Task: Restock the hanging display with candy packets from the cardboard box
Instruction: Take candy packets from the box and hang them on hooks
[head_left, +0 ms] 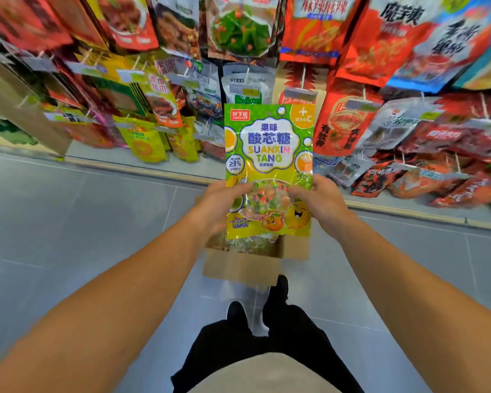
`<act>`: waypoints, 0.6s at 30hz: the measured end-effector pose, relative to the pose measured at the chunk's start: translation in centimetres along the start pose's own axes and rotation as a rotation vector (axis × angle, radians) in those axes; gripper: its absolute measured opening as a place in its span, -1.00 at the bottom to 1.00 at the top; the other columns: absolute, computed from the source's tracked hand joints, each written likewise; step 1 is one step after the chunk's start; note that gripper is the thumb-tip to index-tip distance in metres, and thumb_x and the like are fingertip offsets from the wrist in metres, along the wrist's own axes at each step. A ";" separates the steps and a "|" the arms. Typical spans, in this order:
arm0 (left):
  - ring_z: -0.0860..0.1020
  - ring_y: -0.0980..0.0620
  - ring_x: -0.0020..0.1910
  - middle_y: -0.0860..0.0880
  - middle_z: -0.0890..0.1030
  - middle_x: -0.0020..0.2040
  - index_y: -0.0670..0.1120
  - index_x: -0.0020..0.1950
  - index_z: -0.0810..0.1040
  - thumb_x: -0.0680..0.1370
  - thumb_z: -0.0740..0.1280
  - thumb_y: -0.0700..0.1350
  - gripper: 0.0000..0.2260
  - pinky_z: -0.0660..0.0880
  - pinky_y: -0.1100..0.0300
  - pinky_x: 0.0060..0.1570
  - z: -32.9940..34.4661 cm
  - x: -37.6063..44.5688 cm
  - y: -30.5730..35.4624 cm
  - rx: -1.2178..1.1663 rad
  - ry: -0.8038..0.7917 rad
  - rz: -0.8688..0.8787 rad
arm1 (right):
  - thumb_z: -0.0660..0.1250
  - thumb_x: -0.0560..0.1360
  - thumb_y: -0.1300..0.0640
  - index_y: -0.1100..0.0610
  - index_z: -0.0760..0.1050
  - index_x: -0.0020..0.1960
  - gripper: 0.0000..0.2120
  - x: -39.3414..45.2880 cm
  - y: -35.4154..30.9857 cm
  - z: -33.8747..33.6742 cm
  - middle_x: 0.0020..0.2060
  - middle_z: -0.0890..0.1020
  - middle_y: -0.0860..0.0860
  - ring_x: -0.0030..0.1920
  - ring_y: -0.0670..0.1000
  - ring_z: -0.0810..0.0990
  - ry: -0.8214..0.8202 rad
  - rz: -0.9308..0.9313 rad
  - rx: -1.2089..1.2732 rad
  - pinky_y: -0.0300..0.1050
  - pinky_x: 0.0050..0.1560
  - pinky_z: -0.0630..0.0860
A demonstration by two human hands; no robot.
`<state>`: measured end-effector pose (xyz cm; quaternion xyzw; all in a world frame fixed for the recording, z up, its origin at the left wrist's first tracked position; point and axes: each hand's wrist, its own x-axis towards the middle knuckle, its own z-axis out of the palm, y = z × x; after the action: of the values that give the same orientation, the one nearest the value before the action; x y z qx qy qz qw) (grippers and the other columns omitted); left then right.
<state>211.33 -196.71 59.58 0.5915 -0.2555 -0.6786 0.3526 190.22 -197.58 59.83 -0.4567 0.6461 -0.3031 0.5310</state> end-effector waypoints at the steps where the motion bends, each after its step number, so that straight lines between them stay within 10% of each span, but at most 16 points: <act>1: 0.62 -0.12 0.14 -0.09 0.70 0.05 -0.14 0.12 0.66 0.36 0.55 -0.06 -0.63 0.46 -0.17 0.26 0.2 -0.4 0.3 0.017 -0.011 0.024 | 0.47 0.46 0.17 0.06 0.60 -0.02 -0.88 -0.5 -0.2 -0.3 -0.10 0.71 0.05 -0.11 0.07 0.67 0.010 -0.013 0.001 0.12 0.00 0.60; 15: 0.66 0.02 -0.04 -0.09 0.69 0.05 -0.13 0.10 0.61 0.55 0.39 -0.22 -0.86 0.61 0.16 -0.12 16.6 -5.5 6.9 0.210 -0.219 0.359 | 0.45 0.46 0.25 0.12 0.63 0.03 -0.84 -7.9 -4.6 -16.3 -0.15 0.73 0.00 -0.15 -0.02 0.69 0.256 -0.228 0.107 0.06 -0.01 0.63; 18: 0.66 -0.10 0.04 -0.11 0.70 0.06 -0.14 0.15 0.62 0.52 0.41 -0.20 -0.80 0.61 -0.04 0.04 22.4 -6.8 7.7 0.234 -0.250 0.419 | 0.49 0.39 0.10 0.10 0.63 0.05 -0.76 -9.8 -4.9 -21.9 -0.08 0.73 0.06 -0.02 0.15 0.70 0.297 -0.276 0.093 0.22 0.09 0.60</act>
<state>191.07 -197.74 73.47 0.4740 -0.4907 -0.6244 0.3804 170.65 -192.62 73.61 -0.4662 0.6338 -0.4667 0.4039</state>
